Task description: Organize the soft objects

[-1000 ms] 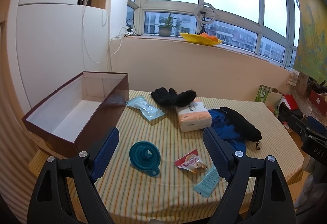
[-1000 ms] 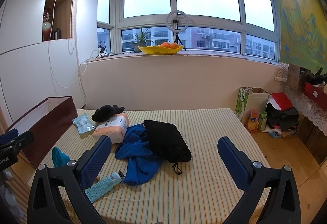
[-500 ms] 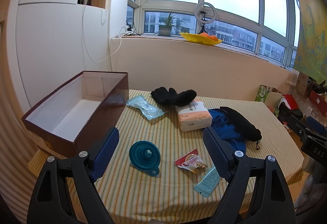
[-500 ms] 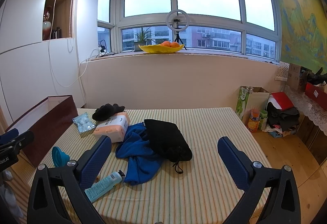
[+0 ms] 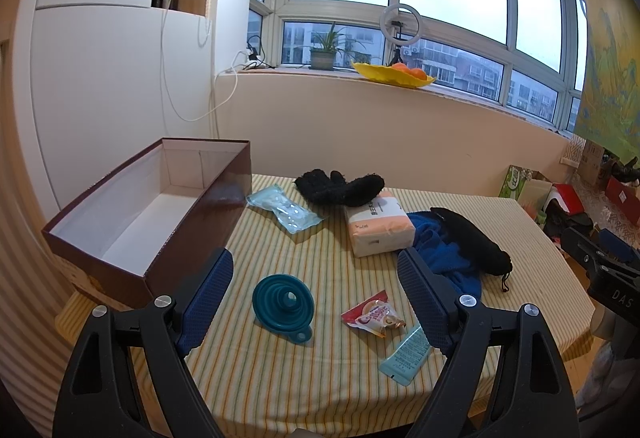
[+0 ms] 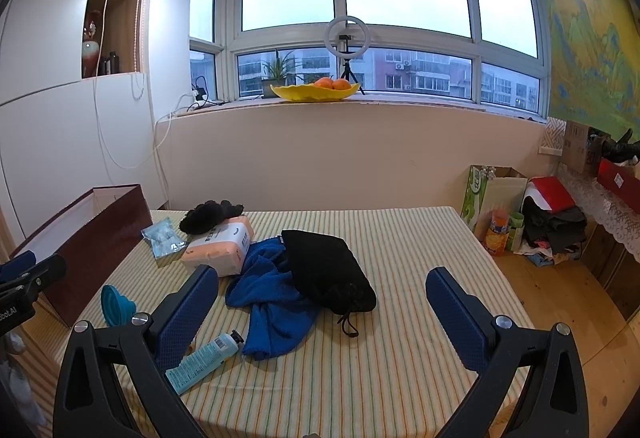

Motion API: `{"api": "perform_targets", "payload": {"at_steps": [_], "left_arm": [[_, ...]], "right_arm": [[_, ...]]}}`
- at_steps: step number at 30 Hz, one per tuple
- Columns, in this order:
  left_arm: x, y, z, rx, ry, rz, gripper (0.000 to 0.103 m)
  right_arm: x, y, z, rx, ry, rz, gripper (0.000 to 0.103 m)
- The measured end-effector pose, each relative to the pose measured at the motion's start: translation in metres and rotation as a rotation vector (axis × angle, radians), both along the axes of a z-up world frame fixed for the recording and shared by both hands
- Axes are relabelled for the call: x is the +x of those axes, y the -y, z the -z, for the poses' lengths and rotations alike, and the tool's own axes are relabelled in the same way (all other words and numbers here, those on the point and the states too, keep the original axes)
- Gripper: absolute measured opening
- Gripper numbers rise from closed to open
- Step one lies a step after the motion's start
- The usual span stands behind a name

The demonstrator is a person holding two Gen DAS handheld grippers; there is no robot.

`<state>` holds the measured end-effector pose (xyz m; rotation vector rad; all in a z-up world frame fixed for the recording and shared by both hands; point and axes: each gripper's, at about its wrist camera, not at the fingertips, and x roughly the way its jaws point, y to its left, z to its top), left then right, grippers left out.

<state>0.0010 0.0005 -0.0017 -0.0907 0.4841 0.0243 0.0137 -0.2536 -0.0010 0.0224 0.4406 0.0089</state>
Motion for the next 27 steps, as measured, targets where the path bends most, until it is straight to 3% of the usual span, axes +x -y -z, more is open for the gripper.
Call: {"api": "perform_targets", "payload": {"at_steps": [23, 27], "left_arm": [[0.004, -0.008, 0.012, -0.02, -0.052, -0.006, 0.084], [0.006, -0.013, 0.017, -0.03, -0.078, -0.004, 0.084]], "right_arm": [[0.009, -0.003, 0.012, 0.008, -0.066, -0.017, 0.102], [0.012, 0.002, 0.015, 0.047, -0.105, -0.045, 0.102]]}}
